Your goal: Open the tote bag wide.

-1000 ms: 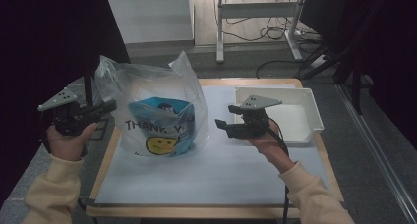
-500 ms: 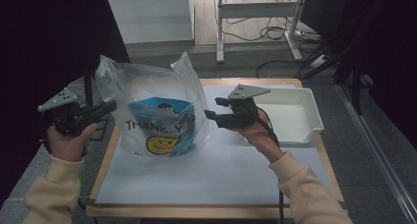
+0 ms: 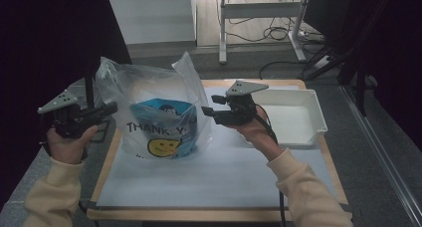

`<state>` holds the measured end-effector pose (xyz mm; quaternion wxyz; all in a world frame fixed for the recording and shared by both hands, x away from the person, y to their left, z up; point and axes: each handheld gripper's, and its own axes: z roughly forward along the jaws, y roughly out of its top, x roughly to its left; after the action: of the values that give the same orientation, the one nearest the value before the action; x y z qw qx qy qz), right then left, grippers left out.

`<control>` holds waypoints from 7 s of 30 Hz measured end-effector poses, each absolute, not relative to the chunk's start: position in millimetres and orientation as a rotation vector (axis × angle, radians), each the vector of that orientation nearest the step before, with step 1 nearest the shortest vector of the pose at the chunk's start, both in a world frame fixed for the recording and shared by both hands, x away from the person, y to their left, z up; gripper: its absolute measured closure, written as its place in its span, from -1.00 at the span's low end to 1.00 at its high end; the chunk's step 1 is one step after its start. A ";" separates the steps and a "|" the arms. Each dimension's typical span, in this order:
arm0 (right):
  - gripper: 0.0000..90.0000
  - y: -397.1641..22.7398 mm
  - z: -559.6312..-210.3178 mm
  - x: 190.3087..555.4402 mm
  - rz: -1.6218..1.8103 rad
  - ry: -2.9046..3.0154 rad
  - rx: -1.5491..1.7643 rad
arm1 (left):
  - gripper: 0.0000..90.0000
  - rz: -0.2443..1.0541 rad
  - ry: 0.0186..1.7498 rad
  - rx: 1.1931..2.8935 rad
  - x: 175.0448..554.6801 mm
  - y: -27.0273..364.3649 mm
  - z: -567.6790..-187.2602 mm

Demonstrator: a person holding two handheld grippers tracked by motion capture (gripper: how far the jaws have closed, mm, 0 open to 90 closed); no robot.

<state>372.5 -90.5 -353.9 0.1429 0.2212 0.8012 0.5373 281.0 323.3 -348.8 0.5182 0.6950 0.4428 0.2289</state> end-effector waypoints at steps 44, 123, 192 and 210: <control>0.97 -116.9 -376.9 363.0 1.569 2.255 0.647 | 1.00 0.525 1.051 1.640 263.1 331.3 -368.8; 0.97 -104.7 -471.4 358.2 1.409 2.415 0.764 | 1.00 0.365 1.197 1.672 264.7 332.5 -463.1; 0.97 -93.8 -533.0 358.5 1.090 2.612 0.856 | 1.00 0.319 1.341 1.949 277.4 303.9 -550.4; 0.92 -93.4 -533.2 358.3 1.094 2.604 0.854 | 0.72 0.328 1.337 1.915 275.6 304.9 -548.1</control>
<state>358.3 -93.4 -533.2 0.0952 0.2880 0.8786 0.3689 275.6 304.9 -548.1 0.3816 0.7504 0.5241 0.1285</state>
